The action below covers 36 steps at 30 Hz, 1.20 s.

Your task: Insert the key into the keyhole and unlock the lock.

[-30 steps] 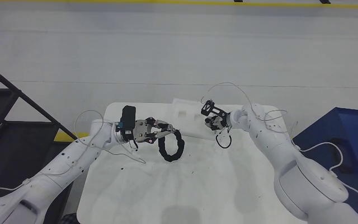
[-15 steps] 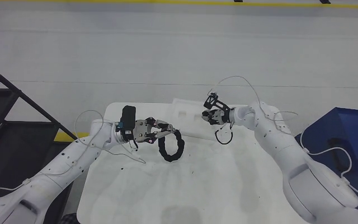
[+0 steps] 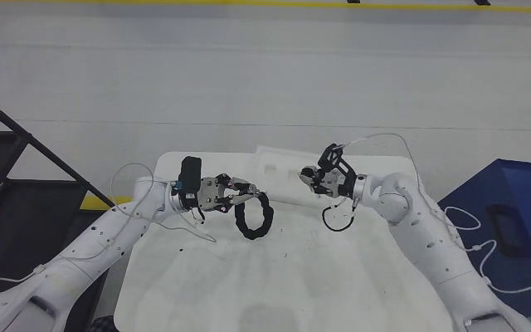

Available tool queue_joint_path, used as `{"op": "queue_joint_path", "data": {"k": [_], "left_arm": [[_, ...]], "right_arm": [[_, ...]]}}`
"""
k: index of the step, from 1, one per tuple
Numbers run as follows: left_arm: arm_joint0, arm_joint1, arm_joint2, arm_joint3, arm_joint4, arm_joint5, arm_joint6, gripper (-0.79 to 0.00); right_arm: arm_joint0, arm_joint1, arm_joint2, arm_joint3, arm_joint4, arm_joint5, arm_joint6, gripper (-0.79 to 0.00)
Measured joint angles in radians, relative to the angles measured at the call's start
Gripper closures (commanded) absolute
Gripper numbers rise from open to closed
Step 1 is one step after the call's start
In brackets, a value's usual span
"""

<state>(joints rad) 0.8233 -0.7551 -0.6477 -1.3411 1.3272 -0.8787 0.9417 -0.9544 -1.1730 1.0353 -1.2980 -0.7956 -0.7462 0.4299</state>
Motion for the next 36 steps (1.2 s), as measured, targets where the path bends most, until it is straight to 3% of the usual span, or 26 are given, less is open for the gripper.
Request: {"op": "queue_joint_path", "data": {"k": [6, 13, 19, 25, 31, 36], "left_arm": [[0.000, 0.000, 0.000, 0.000, 0.000, 0.000, 0.000, 0.000], [0.000, 0.000, 0.000, 0.000, 0.000, 0.000, 0.000, 0.000], [0.000, 0.000, 0.000, 0.000, 0.000, 0.000, 0.000, 0.000], [0.000, 0.000, 0.000, 0.000, 0.000, 0.000, 0.000, 0.000], [0.002, 0.000, -0.001, -0.003, -0.001, 0.003, -0.003, 0.000], [0.018, -0.004, -0.011, -0.052, -0.009, -0.008, -0.090, 0.000]], "right_arm": [[-0.258, 0.052, 0.168, -0.372, 0.024, 0.027, 0.029, 0.000], [-0.423, 0.066, 0.259, -0.552, -0.012, -0.042, -0.174, 0.000], [-0.447, 0.062, 0.253, -0.535, -0.093, -0.070, -0.328, 0.000], [-0.394, 0.053, 0.200, -0.434, -0.108, -0.108, -0.379, 0.000], [-0.391, 0.052, 0.197, -0.429, -0.108, -0.112, -0.384, 0.000], [-0.401, 0.051, 0.192, -0.454, -0.102, -0.086, -0.392, 0.000]]}}
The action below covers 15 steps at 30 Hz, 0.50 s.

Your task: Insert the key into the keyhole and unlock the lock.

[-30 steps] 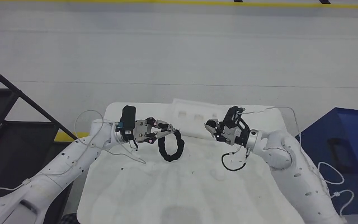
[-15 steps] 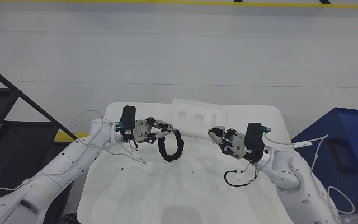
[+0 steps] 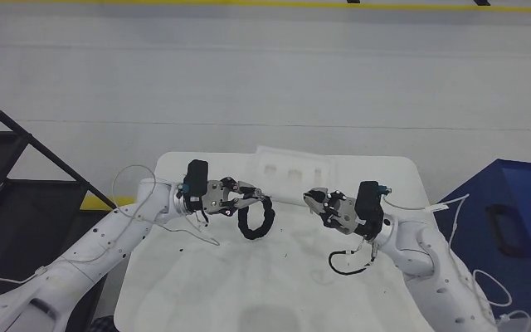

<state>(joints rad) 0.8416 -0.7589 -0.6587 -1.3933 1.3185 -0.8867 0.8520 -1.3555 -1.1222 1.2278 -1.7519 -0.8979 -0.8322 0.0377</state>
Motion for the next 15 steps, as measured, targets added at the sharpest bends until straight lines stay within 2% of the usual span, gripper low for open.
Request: {"op": "queue_joint_path", "data": {"k": [4, 8, 15], "left_arm": [[0.005, -0.010, 0.004, -0.027, 0.001, -0.033, -0.057, 0.000], [0.001, -0.026, 0.017, -0.042, 0.001, -0.047, -0.101, 0.000], [-0.017, -0.063, 0.046, -0.065, 0.005, -0.062, -0.140, 0.000]], "right_arm": [[0.006, -0.005, 0.003, 0.016, 0.088, -0.072, -0.127, 0.000], [0.022, -0.015, -0.006, 0.037, 0.092, -0.096, -0.233, 0.000], [0.082, -0.038, -0.080, 0.122, 0.069, -0.072, -0.295, 0.000]]}}
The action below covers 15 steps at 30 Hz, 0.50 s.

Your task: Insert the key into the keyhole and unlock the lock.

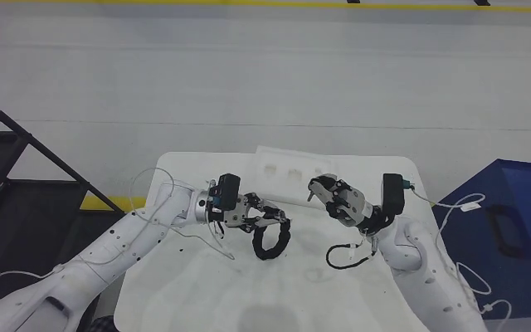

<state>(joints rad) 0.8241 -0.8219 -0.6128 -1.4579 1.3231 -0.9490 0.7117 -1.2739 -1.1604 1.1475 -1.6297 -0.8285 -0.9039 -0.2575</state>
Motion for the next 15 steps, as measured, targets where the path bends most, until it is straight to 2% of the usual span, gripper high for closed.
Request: {"op": "queue_joint_path", "data": {"k": [15], "left_arm": [[-0.013, -0.056, 0.011, 0.032, 0.008, 0.007, -0.014, 0.000]], "right_arm": [[0.070, -0.037, -0.115, 0.104, 0.017, -0.010, -0.022, 0.000]]}}
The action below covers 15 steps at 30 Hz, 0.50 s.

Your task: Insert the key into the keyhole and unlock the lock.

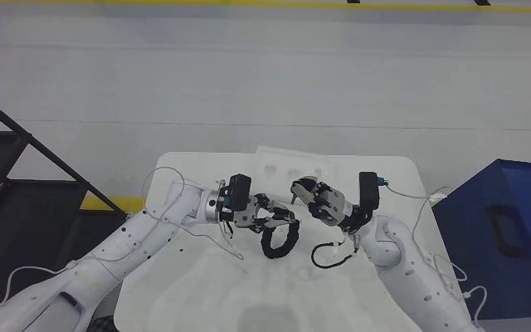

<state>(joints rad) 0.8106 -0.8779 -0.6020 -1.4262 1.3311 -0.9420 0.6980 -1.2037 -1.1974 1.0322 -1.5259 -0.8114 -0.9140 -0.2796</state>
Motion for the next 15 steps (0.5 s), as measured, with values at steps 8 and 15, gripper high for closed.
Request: {"op": "queue_joint_path", "data": {"k": [8, 15], "left_arm": [[0.007, -0.016, -0.015, 0.021, -0.004, -0.007, -0.008, 0.000], [0.017, -0.025, -0.040, 0.035, -0.020, -0.004, -0.010, 0.000]], "right_arm": [[0.014, -0.013, -0.020, 0.026, 0.004, -0.017, -0.018, 0.000], [0.006, -0.015, -0.013, 0.017, -0.008, -0.021, -0.014, 0.000]]}}
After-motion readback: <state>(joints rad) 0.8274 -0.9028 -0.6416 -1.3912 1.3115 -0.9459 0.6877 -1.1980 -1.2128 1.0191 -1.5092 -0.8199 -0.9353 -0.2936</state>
